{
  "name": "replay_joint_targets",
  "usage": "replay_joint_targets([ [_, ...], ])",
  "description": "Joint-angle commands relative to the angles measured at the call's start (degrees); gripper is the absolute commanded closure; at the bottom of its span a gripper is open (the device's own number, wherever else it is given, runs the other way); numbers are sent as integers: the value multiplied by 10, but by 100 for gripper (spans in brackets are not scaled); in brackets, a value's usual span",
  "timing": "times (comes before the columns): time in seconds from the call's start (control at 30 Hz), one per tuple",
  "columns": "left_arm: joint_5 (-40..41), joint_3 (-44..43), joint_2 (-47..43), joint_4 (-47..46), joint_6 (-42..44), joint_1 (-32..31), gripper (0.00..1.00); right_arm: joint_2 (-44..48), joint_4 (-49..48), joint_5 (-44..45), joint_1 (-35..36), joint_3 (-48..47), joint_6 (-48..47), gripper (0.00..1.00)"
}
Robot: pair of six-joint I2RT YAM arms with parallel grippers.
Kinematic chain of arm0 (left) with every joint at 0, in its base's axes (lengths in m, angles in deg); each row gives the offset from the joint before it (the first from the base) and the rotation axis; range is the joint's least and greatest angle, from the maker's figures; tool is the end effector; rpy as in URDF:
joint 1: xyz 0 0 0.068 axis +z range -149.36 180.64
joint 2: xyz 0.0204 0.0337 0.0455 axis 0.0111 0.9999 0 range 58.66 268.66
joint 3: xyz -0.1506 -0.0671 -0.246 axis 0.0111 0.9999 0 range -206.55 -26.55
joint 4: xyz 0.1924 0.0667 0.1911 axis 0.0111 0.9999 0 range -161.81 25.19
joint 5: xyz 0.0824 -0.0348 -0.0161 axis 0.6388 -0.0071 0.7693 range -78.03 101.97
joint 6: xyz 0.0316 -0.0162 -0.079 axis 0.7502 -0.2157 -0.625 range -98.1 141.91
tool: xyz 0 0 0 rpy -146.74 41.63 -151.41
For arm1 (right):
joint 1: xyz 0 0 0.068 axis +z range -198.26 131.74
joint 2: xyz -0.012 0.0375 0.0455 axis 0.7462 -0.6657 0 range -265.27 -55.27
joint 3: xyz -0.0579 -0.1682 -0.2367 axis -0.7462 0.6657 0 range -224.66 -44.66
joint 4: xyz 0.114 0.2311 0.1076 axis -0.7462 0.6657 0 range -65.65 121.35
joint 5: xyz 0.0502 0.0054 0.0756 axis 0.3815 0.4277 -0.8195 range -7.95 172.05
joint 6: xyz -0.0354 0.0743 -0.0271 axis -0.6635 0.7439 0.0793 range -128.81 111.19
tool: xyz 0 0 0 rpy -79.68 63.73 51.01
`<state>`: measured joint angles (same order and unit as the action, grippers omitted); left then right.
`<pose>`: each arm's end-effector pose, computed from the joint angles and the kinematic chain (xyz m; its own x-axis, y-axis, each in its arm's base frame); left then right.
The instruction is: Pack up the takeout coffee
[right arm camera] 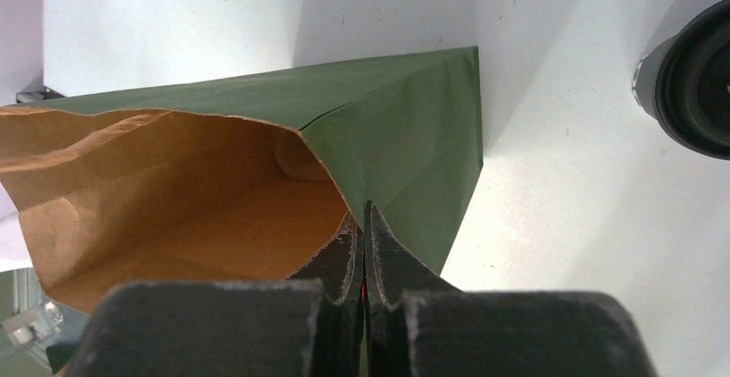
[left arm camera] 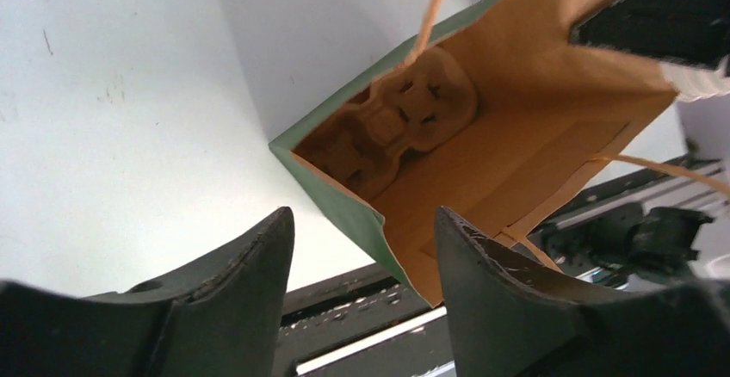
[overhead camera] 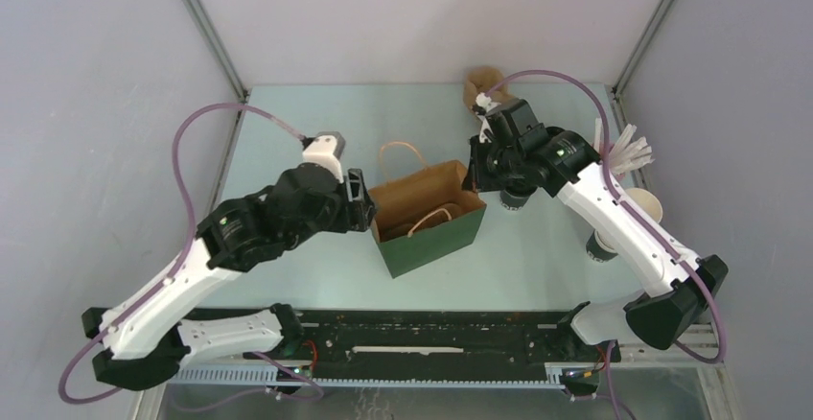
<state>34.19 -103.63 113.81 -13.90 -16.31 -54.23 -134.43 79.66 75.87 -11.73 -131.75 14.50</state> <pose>0.1361 -0.1428 0.4190 -0.6251 -0.1068 -0.7732 0.2473 0.9125 -0.3260 0.2527 0.1975 0.3817 -0.8003 -0.1033 -0.5906 -0.3634 0.8671 0.3407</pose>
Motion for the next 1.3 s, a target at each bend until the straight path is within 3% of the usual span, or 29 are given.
replay_joint_targets([
  [0.0, 41, -64, 66, 64, -25, -44, 36, -3, 17, 59, 15, -37, 10, 100],
  [0.13, 95, -69, 105, 116, -69, -72, 41, -8, 39, 95, 24, -58, 12, 100],
  [0.3, 95, -40, 116, 87, -77, -78, 50, -7, 44, 110, 32, -60, 11, 100],
  [0.4, 92, -59, 139, 97, -69, -82, 62, -10, 51, 120, 36, -68, 12, 100],
  [0.53, 94, -73, 135, 112, -60, -82, 95, -13, 63, 122, 37, -80, 13, 100],
  [0.57, 98, -84, 132, 119, -57, -82, 99, -14, 65, 120, 38, -83, 13, 100],
  [0.7, 107, -142, 121, 155, -47, -82, 100, -16, 110, 150, 60, -121, 10, 100],
  [0.8, 86, -170, 131, 167, -44, -82, 100, -7, 106, 123, 62, -116, 8, 100],
  [1.0, -25, 7, 100, 41, -25, 0, 100, -41, 49, 79, 34, -35, 2, 100],
  [1.27, 9, -150, 90, 120, -8, -3, 100, -41, 110, 111, 65, -135, -7, 100],
])
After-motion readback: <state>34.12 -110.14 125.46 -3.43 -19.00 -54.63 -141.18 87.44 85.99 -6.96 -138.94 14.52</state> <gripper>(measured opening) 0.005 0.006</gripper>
